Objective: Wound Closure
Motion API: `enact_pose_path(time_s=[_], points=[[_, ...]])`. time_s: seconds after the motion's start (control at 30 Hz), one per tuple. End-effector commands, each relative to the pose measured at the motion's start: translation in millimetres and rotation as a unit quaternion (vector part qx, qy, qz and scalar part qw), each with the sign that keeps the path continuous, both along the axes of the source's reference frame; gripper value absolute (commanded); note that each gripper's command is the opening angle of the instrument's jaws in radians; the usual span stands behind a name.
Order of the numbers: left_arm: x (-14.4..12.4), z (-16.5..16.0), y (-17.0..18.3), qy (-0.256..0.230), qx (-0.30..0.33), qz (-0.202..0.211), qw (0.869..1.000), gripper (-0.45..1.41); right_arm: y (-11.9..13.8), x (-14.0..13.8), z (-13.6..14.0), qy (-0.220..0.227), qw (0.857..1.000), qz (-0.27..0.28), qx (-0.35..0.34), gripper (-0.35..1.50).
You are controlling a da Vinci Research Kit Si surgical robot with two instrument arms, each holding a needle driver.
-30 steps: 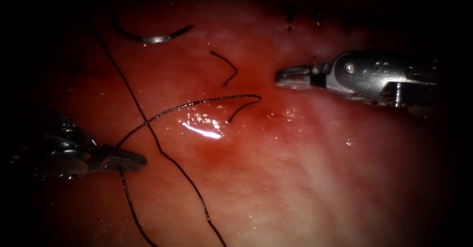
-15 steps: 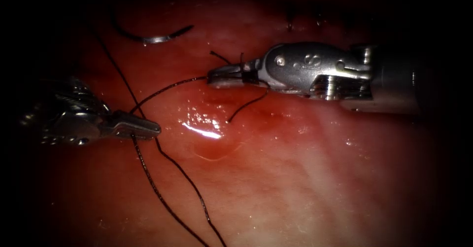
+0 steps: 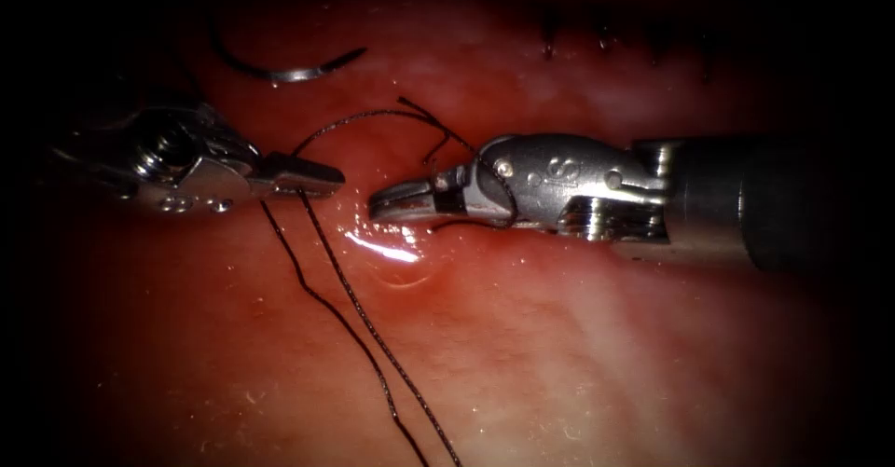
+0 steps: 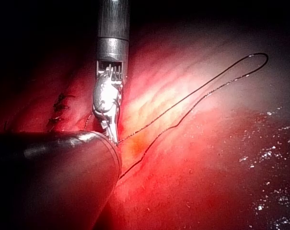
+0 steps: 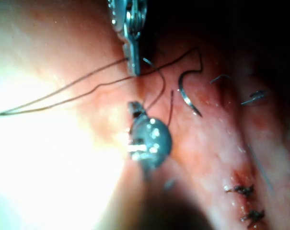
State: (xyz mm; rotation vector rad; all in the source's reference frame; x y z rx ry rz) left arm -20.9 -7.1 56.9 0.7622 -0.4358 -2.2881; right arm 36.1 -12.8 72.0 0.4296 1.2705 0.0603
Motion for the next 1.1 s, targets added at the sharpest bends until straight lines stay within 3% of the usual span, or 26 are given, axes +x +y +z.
enact_pose_path(time_s=[0.03, 0.43, 0.6, 1.1], points=[[-0.5, 0.9, -0.3, 0.008, 0.002, 0.005, 1.0, -0.45, 0.0, 0.8, 0.0, 0.005, 1.0, 0.001, 0.001, -0.35], [-1.6, 2.2, -1.1, 0.006, 0.01, 0.009, 1.0, -0.45, 0.0, 1.0, -2.1, 0.065, 0.997, 0.02, 0.032, -0.35], [-2.9, 2.7, -2.1, 0.002, 0.015, 0.014, 1.0, -0.45, 1.6, 0.8, -2.7, 0.055, 0.995, 0.073, 0.03, -0.35], [-6.3, 0.9, -4.2, -0.005, 0.023, 0.028, 0.999, -0.45, 2.5, 1.5, -2.4, 0.029, 0.988, 0.151, 0.023, -0.35]])
